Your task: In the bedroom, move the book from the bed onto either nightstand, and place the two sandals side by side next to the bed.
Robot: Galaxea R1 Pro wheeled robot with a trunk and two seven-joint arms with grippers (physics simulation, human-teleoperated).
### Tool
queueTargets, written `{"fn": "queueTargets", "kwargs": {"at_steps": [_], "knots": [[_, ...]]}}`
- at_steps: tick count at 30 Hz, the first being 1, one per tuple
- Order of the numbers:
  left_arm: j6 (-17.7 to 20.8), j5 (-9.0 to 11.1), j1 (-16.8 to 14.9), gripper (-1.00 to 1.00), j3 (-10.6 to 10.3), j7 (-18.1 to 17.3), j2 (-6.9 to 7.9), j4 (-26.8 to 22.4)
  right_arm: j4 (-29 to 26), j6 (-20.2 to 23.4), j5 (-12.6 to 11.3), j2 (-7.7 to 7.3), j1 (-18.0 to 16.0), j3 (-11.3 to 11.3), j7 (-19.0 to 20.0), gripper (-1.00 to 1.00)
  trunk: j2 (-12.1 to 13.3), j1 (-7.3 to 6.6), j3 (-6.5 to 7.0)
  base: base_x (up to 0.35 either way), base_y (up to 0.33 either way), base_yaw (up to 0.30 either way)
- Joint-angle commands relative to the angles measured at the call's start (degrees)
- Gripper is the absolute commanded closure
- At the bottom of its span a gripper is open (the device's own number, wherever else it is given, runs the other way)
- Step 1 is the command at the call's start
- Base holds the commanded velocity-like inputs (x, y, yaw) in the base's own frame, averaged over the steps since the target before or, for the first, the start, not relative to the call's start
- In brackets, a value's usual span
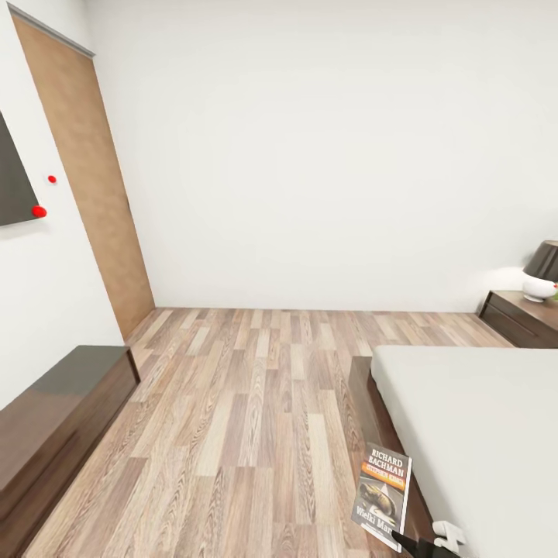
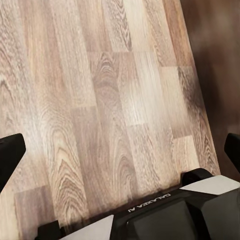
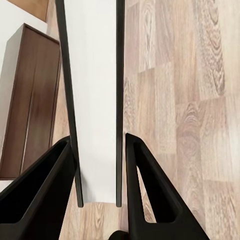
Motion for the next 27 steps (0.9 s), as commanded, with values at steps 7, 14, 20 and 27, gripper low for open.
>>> {"fn": "queueTargets", "kwargs": {"at_steps": [7, 14, 20, 27], "knots": [[-0.3, -0.6, -0.04, -1.0, 0.47, -0.1, 0.01, 0.05, -0.01, 0.59, -0.45, -0.01, -0.03, -0.06, 0.13, 1.0, -0.05, 0.0, -0.38, 0.0, 0.0, 0.0], [-0.3, -0.6, -0.04, -1.0, 0.47, -0.1, 0.01, 0.05, -0.01, 0.59, -0.45, -0.01, -0.03, -0.06, 0.14, 1.0, -0.05, 0.0, -0.88, 0.0, 0.0, 0.0], [-0.3, -0.6, -0.04, -1.0, 0.47, -0.1, 0.01, 0.05, -0.01, 0.59, -0.45, -0.03, -0.03, -0.06, 0.14, 1.0, -0.05, 0.0, -0.96, 0.0, 0.0, 0.0], [-0.3, -0.6, -0.04, -1.0, 0.47, -0.1, 0.01, 0.05, -0.01, 0.59, -0.45, 0.0, -0.03, -0.06, 0.13, 1.0, -0.05, 0.0, -0.97, 0.163, 0.0, 0.0]]}}
